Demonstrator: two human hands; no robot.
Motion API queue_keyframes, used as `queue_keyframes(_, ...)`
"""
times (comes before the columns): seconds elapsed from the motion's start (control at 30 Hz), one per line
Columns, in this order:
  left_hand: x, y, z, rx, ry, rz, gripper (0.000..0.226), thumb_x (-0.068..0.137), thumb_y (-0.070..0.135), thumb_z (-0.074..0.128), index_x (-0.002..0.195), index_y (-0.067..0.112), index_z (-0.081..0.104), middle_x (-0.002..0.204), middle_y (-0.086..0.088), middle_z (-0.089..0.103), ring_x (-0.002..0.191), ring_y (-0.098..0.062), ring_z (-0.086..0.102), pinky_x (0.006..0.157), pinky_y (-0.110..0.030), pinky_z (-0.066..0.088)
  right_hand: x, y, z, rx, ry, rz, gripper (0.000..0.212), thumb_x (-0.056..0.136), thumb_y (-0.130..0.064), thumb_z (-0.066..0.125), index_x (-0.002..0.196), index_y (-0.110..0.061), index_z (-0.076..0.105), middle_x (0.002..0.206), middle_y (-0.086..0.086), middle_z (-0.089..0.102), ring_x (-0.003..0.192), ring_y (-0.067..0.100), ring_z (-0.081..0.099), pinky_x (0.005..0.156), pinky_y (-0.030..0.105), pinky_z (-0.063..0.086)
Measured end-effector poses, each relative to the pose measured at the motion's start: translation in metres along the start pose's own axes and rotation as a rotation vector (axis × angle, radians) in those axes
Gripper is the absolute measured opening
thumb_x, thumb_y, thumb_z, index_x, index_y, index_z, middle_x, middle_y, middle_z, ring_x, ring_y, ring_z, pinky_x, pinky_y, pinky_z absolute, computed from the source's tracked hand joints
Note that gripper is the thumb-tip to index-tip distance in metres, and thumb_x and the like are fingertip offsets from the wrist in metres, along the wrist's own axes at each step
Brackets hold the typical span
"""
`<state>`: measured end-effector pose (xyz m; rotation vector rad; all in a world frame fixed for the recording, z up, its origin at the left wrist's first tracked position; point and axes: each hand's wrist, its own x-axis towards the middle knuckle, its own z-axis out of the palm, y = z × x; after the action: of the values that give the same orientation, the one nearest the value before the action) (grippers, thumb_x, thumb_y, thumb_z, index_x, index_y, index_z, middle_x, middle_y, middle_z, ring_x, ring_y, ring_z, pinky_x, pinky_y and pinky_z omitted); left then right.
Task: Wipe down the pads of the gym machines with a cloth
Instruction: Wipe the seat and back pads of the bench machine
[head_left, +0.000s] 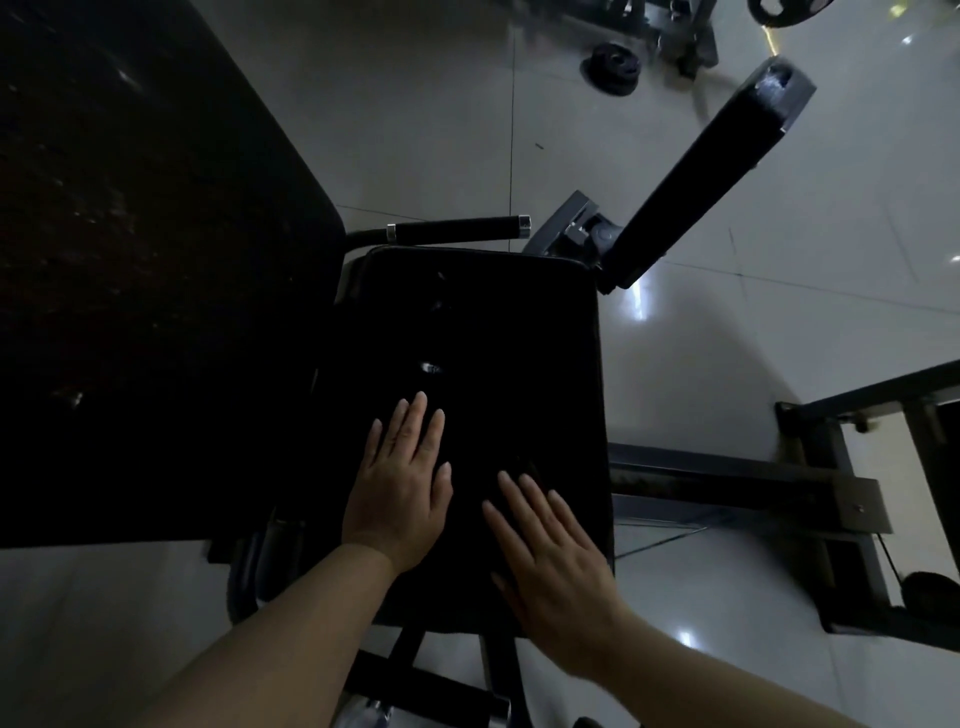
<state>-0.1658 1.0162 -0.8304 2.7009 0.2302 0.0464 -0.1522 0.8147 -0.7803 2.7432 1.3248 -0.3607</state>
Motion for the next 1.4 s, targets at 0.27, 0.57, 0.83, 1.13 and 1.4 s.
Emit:
queue_keyframes(0.27,0.000,0.000,0.002,-0.027,0.029,-0.015,0.053,0.096,0.032,0.026,0.143,0.010,0.037,0.156,-0.011,0.023,0.145,-0.023,0.015,0.116,-0.040,0.013,0.153,0.036,-0.031,0.113,0.064,0.208,0.058,0.100,-0.044,0.019,0.151,-0.019,0.006,0.159,0.006,-0.006,0.146,0.021,-0.009,0.116,0.034,-0.008)
queue_keyframes(0.57,-0.001,-0.004,0.001,-0.190,0.121,-0.039,0.054,0.097,0.031,0.026,0.143,0.003,0.035,0.155,-0.012,0.024,0.144,-0.020,0.015,0.116,-0.033,0.014,0.176,0.028,-0.036,0.134,0.048,0.250,0.059,0.100,-0.040,0.024,0.151,-0.017,0.006,0.159,0.007,-0.007,0.146,0.021,-0.010,0.117,0.035,-0.007)
queue_keyframes(0.83,-0.002,-0.007,-0.008,-0.158,0.120,-0.247,0.064,0.094,0.040,0.013,0.147,0.006,0.025,0.158,-0.009,0.015,0.146,-0.019,0.007,0.118,-0.037,0.006,0.025,-0.030,-0.003,-0.016,-0.026,-0.074,0.066,0.092,-0.053,0.033,0.146,-0.015,0.030,0.155,0.012,0.020,0.144,0.027,0.014,0.112,0.039,0.012)
queue_keyframes(1.13,-0.007,-0.014,-0.006,-0.001,0.037,-0.280,0.066,0.092,0.044,0.002,0.149,0.012,0.011,0.159,-0.001,0.001,0.146,-0.014,-0.004,0.118,-0.035,-0.006,0.142,0.054,-0.037,-0.081,0.051,0.023,0.051,0.089,-0.028,0.048,0.139,-0.020,0.043,0.154,0.008,0.028,0.140,0.022,0.030,0.111,0.036,0.016)
queue_keyframes(1.4,-0.009,-0.016,-0.008,-0.062,0.023,-0.264,0.063,0.093,0.044,0.003,0.148,0.014,0.006,0.159,0.001,-0.004,0.145,-0.011,-0.011,0.119,-0.038,-0.003,0.262,0.080,-0.067,0.237,-0.004,0.346,0.062,0.097,-0.014,0.038,0.151,-0.013,0.007,0.159,0.004,-0.008,0.146,0.019,-0.008,0.118,0.036,-0.003)
